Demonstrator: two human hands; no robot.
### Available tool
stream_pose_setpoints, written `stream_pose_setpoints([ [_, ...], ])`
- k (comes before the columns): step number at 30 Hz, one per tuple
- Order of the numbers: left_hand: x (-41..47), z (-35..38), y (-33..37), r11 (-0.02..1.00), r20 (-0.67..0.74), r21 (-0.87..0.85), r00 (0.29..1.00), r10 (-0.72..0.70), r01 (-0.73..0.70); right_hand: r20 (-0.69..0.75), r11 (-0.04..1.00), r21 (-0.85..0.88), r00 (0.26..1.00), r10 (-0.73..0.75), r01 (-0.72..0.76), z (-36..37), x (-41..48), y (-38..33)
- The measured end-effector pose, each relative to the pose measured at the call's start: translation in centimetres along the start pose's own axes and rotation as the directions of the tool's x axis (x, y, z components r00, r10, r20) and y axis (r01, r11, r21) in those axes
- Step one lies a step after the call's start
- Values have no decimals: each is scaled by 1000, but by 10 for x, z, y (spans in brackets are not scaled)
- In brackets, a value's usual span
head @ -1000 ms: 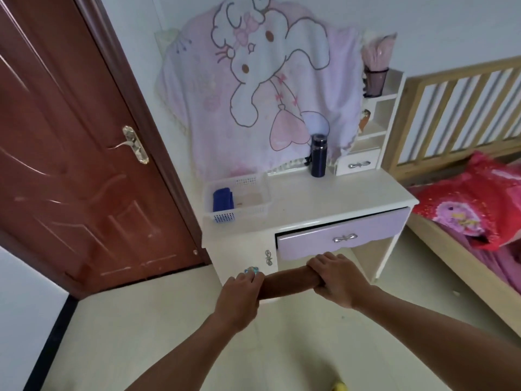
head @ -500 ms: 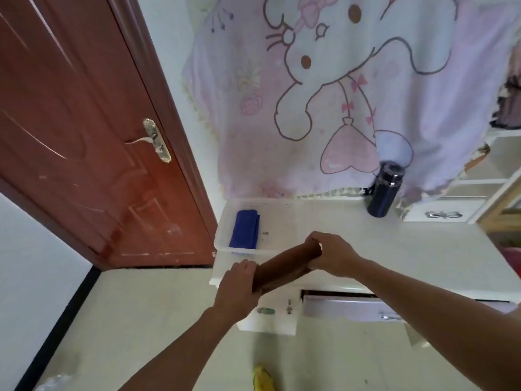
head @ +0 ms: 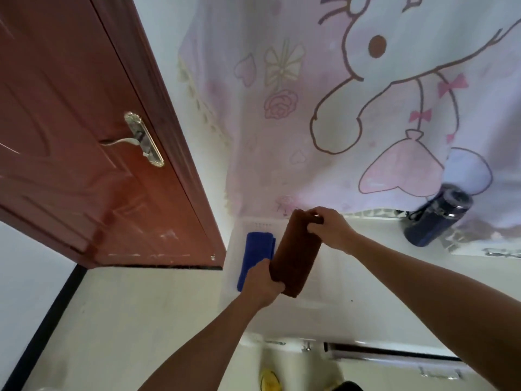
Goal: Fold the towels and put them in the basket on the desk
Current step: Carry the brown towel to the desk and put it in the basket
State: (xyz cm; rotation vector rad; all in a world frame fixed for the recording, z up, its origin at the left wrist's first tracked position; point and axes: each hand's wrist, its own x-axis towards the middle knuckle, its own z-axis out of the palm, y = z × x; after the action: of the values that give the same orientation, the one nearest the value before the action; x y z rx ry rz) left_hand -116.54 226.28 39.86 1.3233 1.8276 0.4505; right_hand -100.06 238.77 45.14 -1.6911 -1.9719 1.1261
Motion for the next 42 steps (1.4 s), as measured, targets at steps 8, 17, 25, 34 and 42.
stream_pose_setpoints([
  [8, 47, 29, -22, 968, 71, 75, 967, -244, 239, 228, 936, -341, 974, -8, 87, 57, 79, 28],
  [17, 52, 39, -25, 909, -64, 381, 985, -160, 172, 284, 812, -563, 959, 14, 155, 108, 108, 68],
  [25, 57, 35, -20, 887, -26, 462, 1000, -16, 26, 351, 557, -670, 871, -344, 490, 73, 104, 55],
  [34, 70, 48, -32, 905, 146, 423, 982, -120, 48, 522, 735, -503, 838, -162, 455, 116, 115, 67],
  [42, 69, 40, -38, 934, 261, 357, 960, -103, 3, 544, 789, -482, 836, -70, 380, 111, 112, 63],
])
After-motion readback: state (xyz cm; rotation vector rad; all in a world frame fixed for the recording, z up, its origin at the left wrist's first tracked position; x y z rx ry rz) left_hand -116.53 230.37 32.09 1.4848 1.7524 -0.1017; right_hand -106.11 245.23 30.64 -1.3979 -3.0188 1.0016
